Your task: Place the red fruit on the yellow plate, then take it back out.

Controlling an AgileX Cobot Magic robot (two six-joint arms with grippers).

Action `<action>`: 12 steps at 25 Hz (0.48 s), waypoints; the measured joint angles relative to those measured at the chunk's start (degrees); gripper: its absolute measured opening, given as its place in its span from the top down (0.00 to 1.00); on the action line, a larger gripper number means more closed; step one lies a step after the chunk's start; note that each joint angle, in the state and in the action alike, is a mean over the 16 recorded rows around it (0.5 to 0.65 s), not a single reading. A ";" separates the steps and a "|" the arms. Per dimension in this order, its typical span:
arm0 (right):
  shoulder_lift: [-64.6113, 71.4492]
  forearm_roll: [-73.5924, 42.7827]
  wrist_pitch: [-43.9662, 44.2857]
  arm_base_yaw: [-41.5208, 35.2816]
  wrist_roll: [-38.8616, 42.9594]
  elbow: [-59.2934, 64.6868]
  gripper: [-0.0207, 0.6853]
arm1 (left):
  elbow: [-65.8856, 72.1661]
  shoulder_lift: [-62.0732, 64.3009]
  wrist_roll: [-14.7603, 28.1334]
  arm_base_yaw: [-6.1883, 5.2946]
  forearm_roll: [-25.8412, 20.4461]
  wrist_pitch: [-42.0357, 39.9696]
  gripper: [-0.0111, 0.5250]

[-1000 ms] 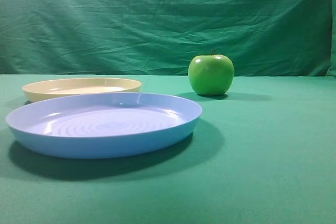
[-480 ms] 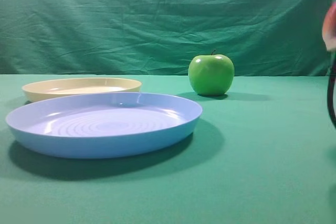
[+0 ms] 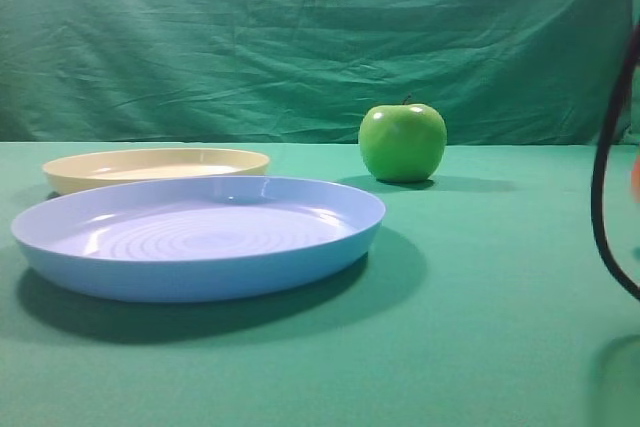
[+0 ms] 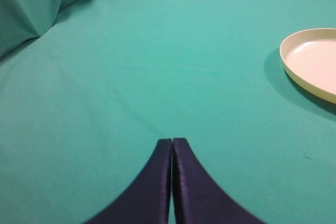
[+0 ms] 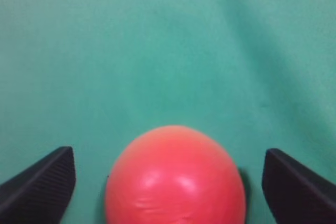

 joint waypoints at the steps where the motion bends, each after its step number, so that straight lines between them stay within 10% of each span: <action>1: -0.42 0.01 1.51 0.00 0.10 -1.23 0.12 | 0.00 0.00 0.00 0.00 0.00 0.00 0.98; 6: -4.67 0.06 9.83 0.00 0.53 -7.68 0.16 | 0.00 0.00 0.00 0.00 0.00 0.00 0.98; 12: -13.23 0.23 18.93 0.00 0.70 -13.35 0.44 | 0.00 0.00 0.00 0.00 0.00 0.00 0.98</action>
